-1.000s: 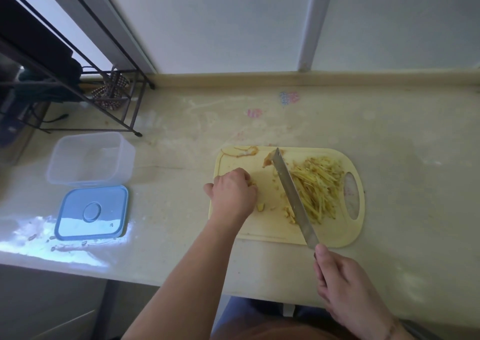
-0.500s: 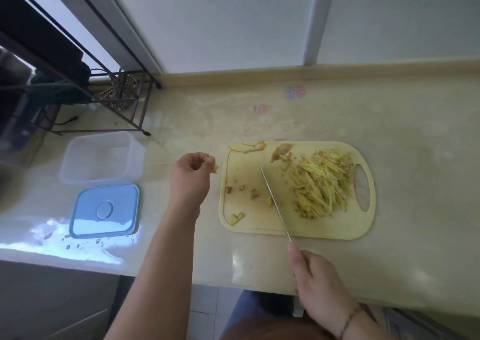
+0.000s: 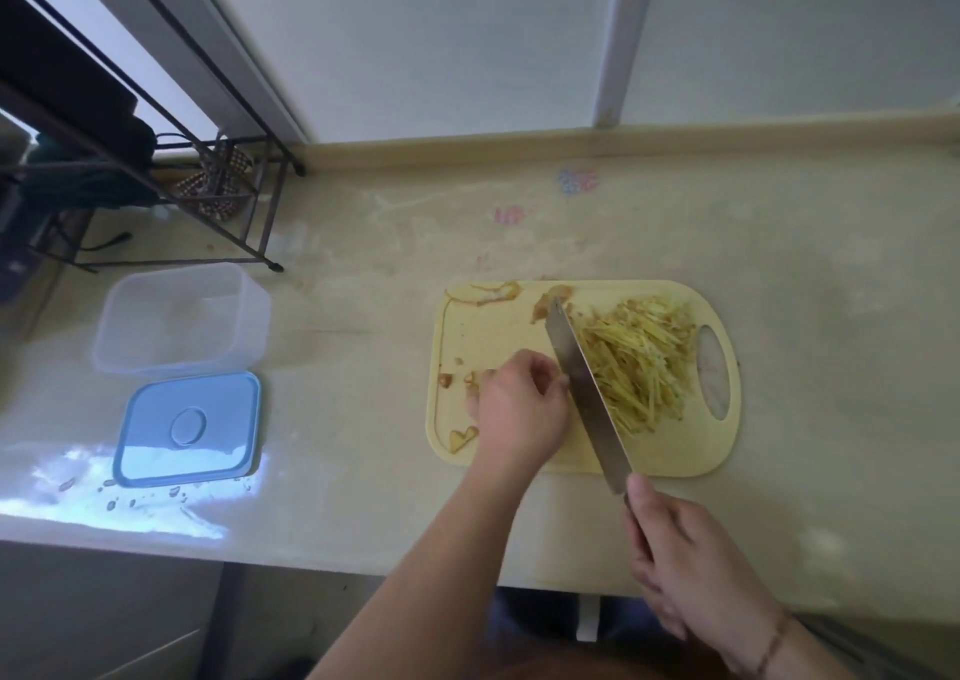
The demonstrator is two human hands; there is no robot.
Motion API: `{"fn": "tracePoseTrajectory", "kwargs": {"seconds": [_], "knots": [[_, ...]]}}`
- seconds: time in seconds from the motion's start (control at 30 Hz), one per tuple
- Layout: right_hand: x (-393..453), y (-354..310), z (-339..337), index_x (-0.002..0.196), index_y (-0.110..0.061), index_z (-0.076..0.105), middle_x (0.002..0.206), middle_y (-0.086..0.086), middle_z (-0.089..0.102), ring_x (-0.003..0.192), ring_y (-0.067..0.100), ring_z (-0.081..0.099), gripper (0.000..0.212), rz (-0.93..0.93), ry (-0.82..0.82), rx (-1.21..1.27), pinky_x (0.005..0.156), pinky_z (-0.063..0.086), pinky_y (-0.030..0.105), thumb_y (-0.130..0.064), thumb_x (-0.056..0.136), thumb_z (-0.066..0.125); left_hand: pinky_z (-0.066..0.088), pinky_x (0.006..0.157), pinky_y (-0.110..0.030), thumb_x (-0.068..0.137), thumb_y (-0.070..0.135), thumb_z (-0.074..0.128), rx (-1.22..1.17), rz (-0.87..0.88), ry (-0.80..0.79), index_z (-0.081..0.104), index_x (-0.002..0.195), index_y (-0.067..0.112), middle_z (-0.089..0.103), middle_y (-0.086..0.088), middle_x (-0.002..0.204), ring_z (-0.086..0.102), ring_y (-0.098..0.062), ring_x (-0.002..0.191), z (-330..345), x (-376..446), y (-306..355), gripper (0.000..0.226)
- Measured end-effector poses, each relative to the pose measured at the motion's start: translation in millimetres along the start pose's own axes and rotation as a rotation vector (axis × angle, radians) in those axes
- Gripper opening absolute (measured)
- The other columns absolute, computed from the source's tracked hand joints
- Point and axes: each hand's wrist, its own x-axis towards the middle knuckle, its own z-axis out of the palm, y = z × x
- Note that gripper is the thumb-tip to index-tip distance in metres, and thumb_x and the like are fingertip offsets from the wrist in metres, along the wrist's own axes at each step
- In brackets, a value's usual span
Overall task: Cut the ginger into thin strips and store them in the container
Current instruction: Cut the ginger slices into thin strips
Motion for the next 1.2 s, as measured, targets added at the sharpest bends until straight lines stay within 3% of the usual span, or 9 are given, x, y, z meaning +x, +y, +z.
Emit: {"fn": "tracePoseTrajectory", "kwargs": {"seconds": [0.1,0.2,0.3,0.43,0.63,0.8,0.93,1.1,1.2], "knots": [[-1.1,5.8,-2.6,0.068,-0.010,0.042,0.051,0.006,0.031,0.037,0.018,0.029,0.059,0.034,-0.005,0.015,0.040,0.027,0.025,-0.065,0.090,0.036,0.032,0.090,-0.041,0.094,0.034,0.063,0.223,0.143,0.097,0.069,0.102,0.025,0.069,0.008,0.095,0.051,-0.024,0.104,7.6,-2.3,-14.2,0.014],[-1.8,9.3,-0.6,0.066,-0.011,0.044,0.048,0.003,0.035,0.035,0.016,0.032,0.059,0.014,0.017,0.001,0.039,0.029,0.023,-0.066,0.088,0.036,0.037,0.081,-0.044,0.092,0.042,0.055,0.361,0.283,0.194,0.076,0.093,0.022,0.070,0.002,0.087,0.056,-0.030,0.091,6.6,-4.7,-25.4,0.029],[-2.8,10.0,-0.1,0.067,-0.011,0.044,0.050,0.003,0.034,0.037,0.016,0.031,0.059,0.027,0.003,-0.001,0.039,0.028,0.023,-0.066,0.087,0.036,0.045,0.075,-0.044,0.094,0.044,0.046,0.330,0.396,0.251,0.076,0.093,0.019,0.070,0.000,0.085,0.058,-0.030,0.083,0.7,-6.9,-32.3,0.039],[-6.6,7.0,-1.2,0.071,-0.008,0.043,0.054,0.007,0.028,0.039,0.016,0.025,0.056,0.063,-0.034,0.077,0.038,0.023,0.022,-0.062,0.086,0.040,0.051,0.079,-0.044,0.095,0.033,0.054,0.242,0.499,0.352,0.075,0.104,0.013,0.071,-0.002,0.097,0.060,-0.026,0.090,-29.9,-10.5,-71.2,0.030],[-6.5,7.4,0.5,0.071,-0.009,0.041,0.058,0.011,0.027,0.040,0.017,0.025,0.057,0.046,-0.046,0.074,0.042,0.022,0.025,-0.064,0.085,0.040,0.048,0.079,-0.042,0.083,0.045,0.059,0.434,0.468,0.346,0.077,0.102,0.017,0.066,-0.003,0.103,0.059,-0.029,0.093,-47.0,-32.9,-123.1,0.039],[-5.4,7.9,1.9,0.072,-0.010,0.042,0.060,0.012,0.027,0.041,0.016,0.024,0.059,0.056,-0.048,0.074,0.043,0.022,0.025,-0.068,0.082,0.041,0.043,0.073,-0.037,0.083,0.025,0.077,0.415,0.498,0.334,0.075,0.087,0.019,0.067,0.005,0.086,0.058,-0.026,0.084,-45.0,-33.2,-114.8,0.008],[-6.5,6.4,-0.1,0.072,-0.009,0.042,0.059,0.012,0.028,0.041,0.017,0.025,0.058,0.062,-0.050,0.073,0.043,0.023,0.025,-0.066,0.084,0.040,0.045,0.073,-0.037,0.081,0.032,0.068,0.407,0.394,0.285,0.071,0.079,0.020,0.066,0.009,0.078,0.059,-0.022,0.079,-45.9,-32.6,-102.8,0.013],[-8.3,7.2,-1.1,0.071,-0.010,0.043,0.058,0.011,0.030,0.041,0.017,0.026,0.060,0.067,-0.040,0.061,0.043,0.025,0.026,-0.069,0.082,0.039,0.044,0.069,-0.018,0.084,0.031,0.074,-0.053,0.046,0.161,0.072,0.083,0.025,0.065,0.015,0.074,0.060,-0.003,0.075,-36.5,-25.1,-42.7,0.006],[-10.3,7.1,-1.6,0.070,-0.008,0.044,0.055,0.009,0.032,0.039,0.018,0.028,0.060,0.082,-0.033,0.069,0.041,0.026,0.025,-0.067,0.083,0.040,0.040,0.060,-0.014,0.087,0.037,0.073,-0.080,-0.016,0.096,0.073,0.087,0.026,0.062,0.016,0.070,0.057,0.001,0.069,-18.7,-12.6,-14.0,0.011]]}}
